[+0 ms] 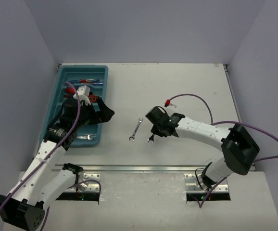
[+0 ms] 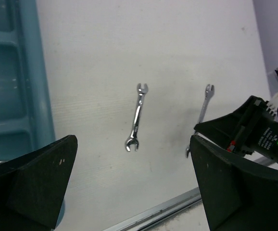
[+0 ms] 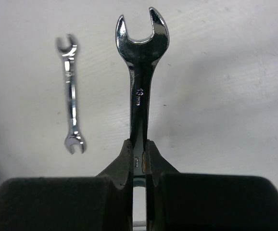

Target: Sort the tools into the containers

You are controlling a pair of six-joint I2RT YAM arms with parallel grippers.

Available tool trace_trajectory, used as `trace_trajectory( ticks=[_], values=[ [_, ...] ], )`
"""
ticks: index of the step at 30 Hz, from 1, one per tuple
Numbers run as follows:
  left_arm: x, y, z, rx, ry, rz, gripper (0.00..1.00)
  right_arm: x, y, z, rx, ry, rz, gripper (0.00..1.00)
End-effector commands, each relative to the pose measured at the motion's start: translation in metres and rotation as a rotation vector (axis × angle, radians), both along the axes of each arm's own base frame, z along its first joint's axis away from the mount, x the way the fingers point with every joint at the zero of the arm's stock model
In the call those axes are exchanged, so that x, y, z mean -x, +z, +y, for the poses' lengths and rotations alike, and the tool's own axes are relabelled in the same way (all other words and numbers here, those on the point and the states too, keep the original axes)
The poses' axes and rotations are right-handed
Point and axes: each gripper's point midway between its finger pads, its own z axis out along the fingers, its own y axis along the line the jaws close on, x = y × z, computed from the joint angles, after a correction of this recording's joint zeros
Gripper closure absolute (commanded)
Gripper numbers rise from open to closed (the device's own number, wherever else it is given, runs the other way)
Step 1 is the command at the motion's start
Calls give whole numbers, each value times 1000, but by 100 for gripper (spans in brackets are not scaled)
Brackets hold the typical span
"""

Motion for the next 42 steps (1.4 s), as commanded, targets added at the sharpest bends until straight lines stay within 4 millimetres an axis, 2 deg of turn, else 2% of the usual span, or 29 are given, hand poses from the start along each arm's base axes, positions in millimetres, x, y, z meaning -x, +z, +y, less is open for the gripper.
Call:
trace_trajectory(
  ticks=[1, 4, 6, 10, 13, 16, 23, 25, 31, 34, 35, 36, 38, 39, 42],
  values=[
    [0, 40, -41, 277, -130, -127, 0, -26, 54, 31, -37, 327, -241, 100],
    [9, 55, -65, 446, -250, -189, 0, -14, 79, 59, -88, 608, -294, 100],
    [10, 55, -72, 488, -273, -189, 0, -4, 101, 73, -117, 770, -367, 100],
    [9, 58, -78, 559, -273, -206, 0, 9, 120, 77, -133, 914, -459, 100],
    [17, 54, -84, 659, -286, -221, 0, 20, 132, 85, -171, 1009, -489, 100],
    [18, 45, -88, 678, -271, -206, 0, 28, 140, 93, -205, 1059, -505, 100],
    [27, 48, -101, 702, -300, -226, 1, 40, 156, 102, -226, 1115, -552, 100],
    [31, 49, -108, 712, -319, -222, 3, 41, 161, 104, -229, 1121, -562, 100],
    [27, 34, -116, 683, -288, -178, 11, 48, 173, 111, -229, 1141, -596, 100],
    [26, 33, -116, 682, -278, -174, 17, 47, 176, 112, -231, 1134, -606, 100],
    [28, 35, -118, 683, -287, -177, 28, 46, 178, 113, -234, 1133, -613, 100],
    [28, 38, -120, 683, -293, -183, 33, 47, 180, 114, -242, 1134, -620, 100],
    [30, 42, -123, 682, -306, -190, 36, 47, 182, 116, -256, 1137, -628, 100],
    [30, 42, -124, 680, -310, -189, 42, 47, 182, 116, -256, 1135, -630, 100],
    [32, 41, -126, 679, -318, -188, 70, 43, 179, 115, -239, 1114, -624, 100]
  ],
)
